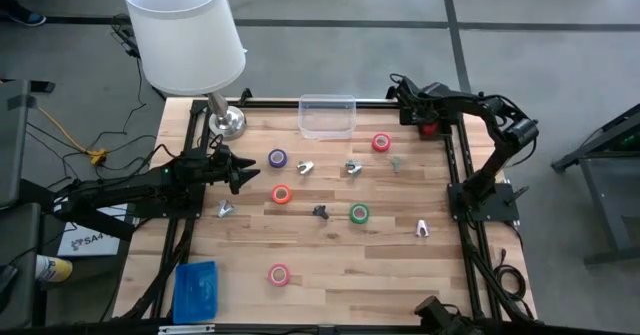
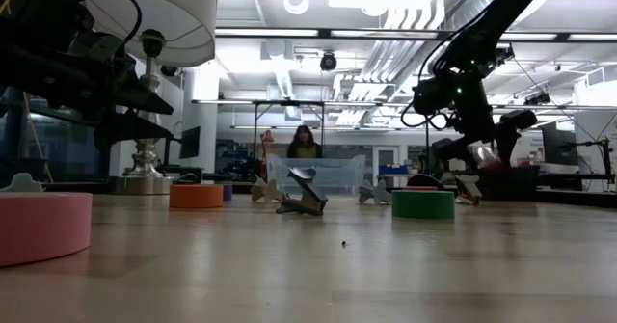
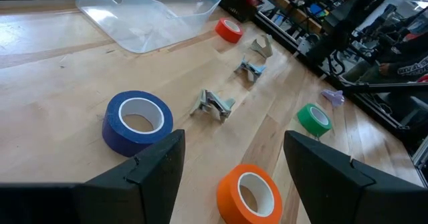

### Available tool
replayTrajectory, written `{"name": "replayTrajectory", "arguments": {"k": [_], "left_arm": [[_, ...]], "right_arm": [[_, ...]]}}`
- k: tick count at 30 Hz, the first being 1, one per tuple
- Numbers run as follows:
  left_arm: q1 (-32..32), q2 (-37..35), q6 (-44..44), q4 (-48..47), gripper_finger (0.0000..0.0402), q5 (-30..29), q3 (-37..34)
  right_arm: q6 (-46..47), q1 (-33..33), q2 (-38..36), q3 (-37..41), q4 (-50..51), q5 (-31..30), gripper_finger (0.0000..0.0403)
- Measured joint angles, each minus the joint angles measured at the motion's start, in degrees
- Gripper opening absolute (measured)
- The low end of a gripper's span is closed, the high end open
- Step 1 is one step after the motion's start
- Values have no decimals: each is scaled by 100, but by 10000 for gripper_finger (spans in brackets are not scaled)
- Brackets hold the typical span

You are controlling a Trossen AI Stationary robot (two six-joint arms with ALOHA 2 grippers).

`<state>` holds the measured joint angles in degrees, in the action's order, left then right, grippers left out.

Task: Pick and place Stapler, Stapler remover, tape
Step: Put the red stapler into the black bin, then put the purple staple remover into the blue bin

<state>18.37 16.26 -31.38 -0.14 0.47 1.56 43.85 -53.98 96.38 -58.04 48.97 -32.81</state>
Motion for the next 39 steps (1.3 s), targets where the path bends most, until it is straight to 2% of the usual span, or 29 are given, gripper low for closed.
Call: {"name": "replayTrajectory", "arguments": {"k": [5,25,39], "left_arm": [[1,-1,-2,0,250,0,-2],[-1,1,-1,0,250,0,-2],[-1,1,-2,0,250,0,0]], "right_arm": [[-10,0,0,0,12,-1,295],[-36,-2,-363,0,20,232,295],[-87,45,-1403,0,109,690,295]]}}
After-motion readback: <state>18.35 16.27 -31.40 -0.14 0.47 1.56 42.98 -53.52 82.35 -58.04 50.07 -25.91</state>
